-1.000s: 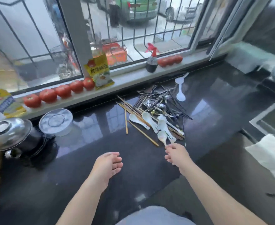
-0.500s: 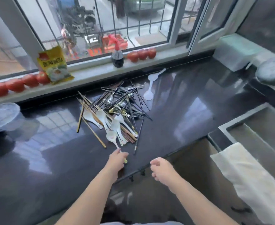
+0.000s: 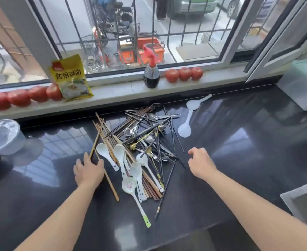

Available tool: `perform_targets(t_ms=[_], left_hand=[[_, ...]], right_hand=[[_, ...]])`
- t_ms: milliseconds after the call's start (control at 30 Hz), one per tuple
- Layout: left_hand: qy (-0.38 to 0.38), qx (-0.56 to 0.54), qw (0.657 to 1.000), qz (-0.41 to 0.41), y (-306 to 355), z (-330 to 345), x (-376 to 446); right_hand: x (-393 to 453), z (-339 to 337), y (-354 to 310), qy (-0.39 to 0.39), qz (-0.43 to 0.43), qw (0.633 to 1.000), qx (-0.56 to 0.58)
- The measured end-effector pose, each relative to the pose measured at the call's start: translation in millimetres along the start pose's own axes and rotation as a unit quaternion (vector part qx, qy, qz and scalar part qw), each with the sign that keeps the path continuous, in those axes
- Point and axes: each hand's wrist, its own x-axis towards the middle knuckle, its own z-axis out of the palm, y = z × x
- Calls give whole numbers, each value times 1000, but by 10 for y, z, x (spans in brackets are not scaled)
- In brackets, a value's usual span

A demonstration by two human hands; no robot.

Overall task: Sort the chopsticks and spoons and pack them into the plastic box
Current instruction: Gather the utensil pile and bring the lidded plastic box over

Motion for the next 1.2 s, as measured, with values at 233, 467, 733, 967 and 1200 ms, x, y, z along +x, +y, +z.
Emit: perform_targets(t_ms=[233,467,733,967,1200], left_hand=[[-59,61,995,48,520,556,13],[-88,-12,996,24,706,650,-86],[-40,-101,990,-87,665,495,-515],[-74,-80,987,-116,770,461,-822],[-84,-32,989,-121,801,459,-952]], right_hand=[[1431,-147,-296,8,-5,999,-33],[1746,-265,-256,65,-247,952,-169],[3009,-1128,136,75,-205,895,-388],[1352,-341,340,-8,-131,978,-163],[122,272,40,-117,1,992,52]])
